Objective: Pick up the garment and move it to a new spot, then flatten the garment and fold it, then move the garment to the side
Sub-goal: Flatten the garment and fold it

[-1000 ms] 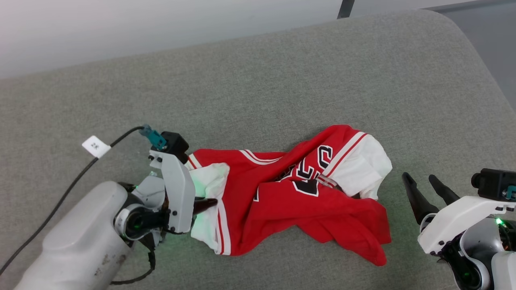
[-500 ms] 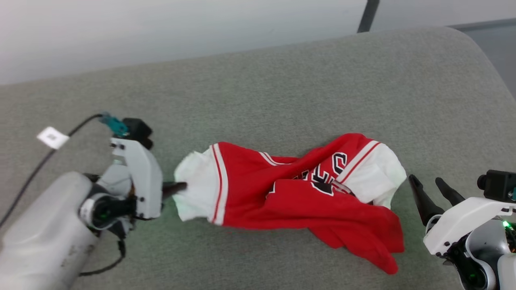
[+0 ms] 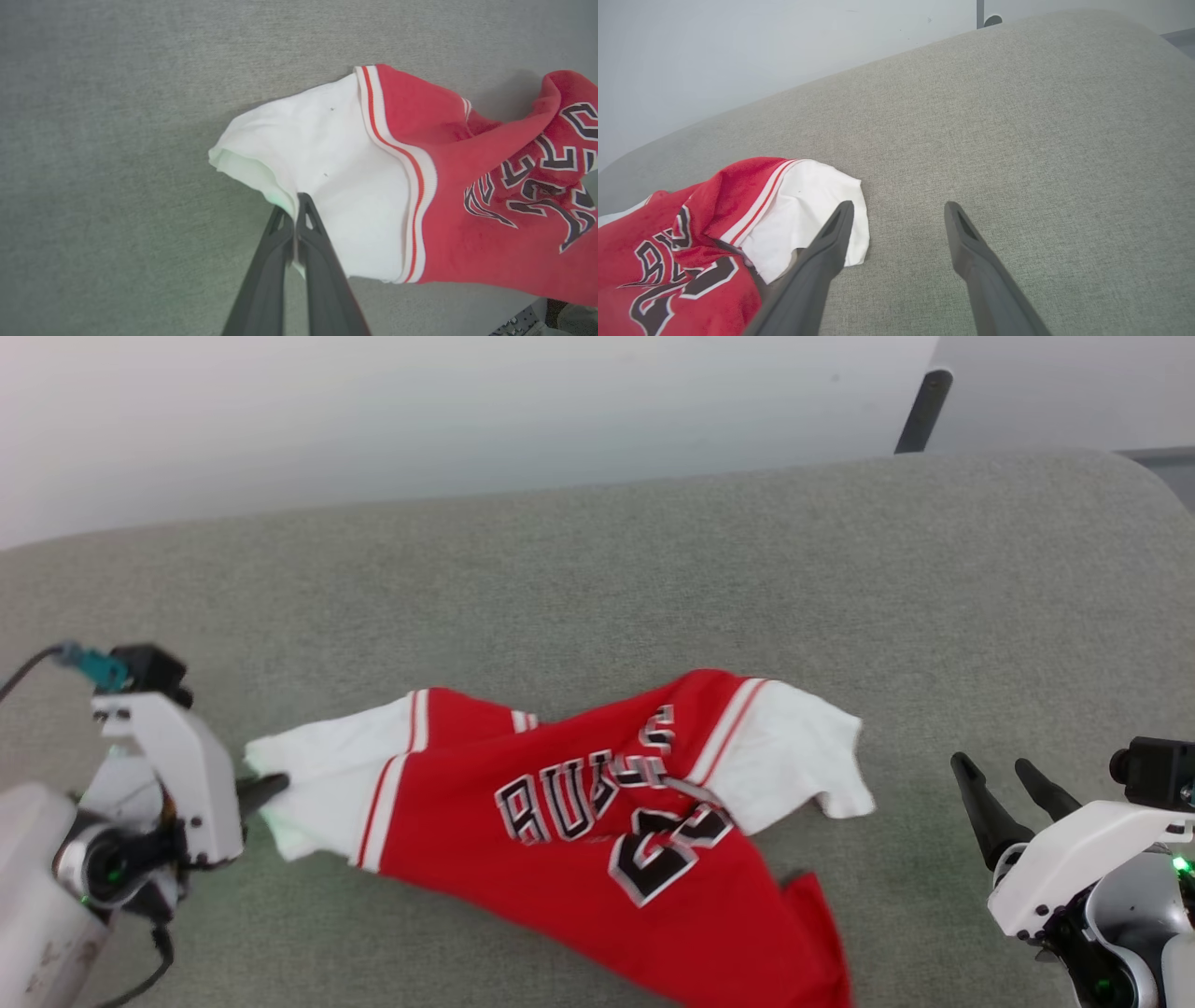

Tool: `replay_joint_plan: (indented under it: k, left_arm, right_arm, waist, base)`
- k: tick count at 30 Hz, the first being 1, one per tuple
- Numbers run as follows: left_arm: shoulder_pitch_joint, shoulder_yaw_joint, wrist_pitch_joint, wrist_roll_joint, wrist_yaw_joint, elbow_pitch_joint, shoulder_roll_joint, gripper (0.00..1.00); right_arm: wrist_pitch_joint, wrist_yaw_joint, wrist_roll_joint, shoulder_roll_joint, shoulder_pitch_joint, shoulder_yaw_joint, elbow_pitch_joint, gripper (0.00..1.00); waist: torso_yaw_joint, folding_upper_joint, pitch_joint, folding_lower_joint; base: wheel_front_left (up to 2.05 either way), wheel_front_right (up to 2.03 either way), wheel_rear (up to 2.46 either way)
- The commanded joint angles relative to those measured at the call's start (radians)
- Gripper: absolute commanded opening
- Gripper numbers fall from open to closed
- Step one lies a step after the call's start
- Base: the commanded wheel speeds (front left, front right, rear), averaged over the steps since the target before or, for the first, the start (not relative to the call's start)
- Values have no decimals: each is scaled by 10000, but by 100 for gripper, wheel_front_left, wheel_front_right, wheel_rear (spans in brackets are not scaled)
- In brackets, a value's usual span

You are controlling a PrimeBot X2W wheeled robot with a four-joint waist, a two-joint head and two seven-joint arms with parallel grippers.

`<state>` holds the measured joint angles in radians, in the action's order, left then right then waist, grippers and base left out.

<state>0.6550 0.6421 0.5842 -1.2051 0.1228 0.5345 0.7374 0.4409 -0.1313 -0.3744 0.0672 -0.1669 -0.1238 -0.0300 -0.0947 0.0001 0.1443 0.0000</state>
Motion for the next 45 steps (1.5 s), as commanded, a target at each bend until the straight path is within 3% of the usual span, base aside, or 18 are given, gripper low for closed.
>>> replay_joint_plan:
  k: [1, 7, 8, 9, 10, 11, 12, 25, 34, 45]
  left_arm:
    - [-114, -32, -62, -42, -44, 56, 17, 0]
    - [-386, -115, -449, -98, -48, 682, -68, 0]
    - [-402, -97, -500, -79, -36, 749, -98, 6]
    - [-414, -86, -552, -75, -27, 818, -122, 26]
    - [-421, -62, -578, -59, -17, 865, -159, 65]
    - [-433, -51, -615, -58, -5, 894, -201, 92]
    - [-457, -61, -626, -120, -1, 953, -250, 100]
    - [-854, 34, -1609, 421, -88, 205, -102, 100]
    - [-748, 42, -2550, 1048, -136, -613, 39, 100]
    - [-120, 125, -2514, 1221, -21, 193, 70, 100]
  right_arm:
    - [26, 10, -6, 25, 121, -11, 40, 100]
    - [136, 10, -7, 41, 134, -25, 109, 100]
    - [162, 10, -18, 56, 152, -23, 113, 100]
    - [163, 10, -33, 76, 166, -11, 112, 100]
    - [188, 10, -57, 84, 169, 3, 105, 100]
    - [210, 10, -79, 86, 168, 6, 101, 100]
    - [221, 10, -89, 96, 186, 22, 93, 100]
    - [411, 10, -157, 188, 851, 28, 74, 100]
    - [131, 10, -206, 264, 1093, 427, 682, 100]
    - [-1863, 10, 148, 922, 530, 1668, 2034, 100]
  waist:
    - [60, -1, -55, 0]
    - [160, -1, -140, 0]
    - [178, -1, -168, 0]
    - [191, -1, -195, 0]
    - [211, -1, -234, 0]
    - [233, -1, -281, 0]
    - [259, -1, -341, 0]
    - [770, -1, -1471, 0]
    - [949, -1, -1632, 0]
    - [145, -1, -542, 0]
  base:
    - [0, 0, 0]
    - [0, 0, 0]
    - [0, 0, 0]
    - [0, 0, 0]
    - [0, 0, 0]
    - [0, 0, 0]
    - [0, 0, 0]
    - [0, 0, 0]
    - [0, 0, 0]
    - [0, 0, 0]
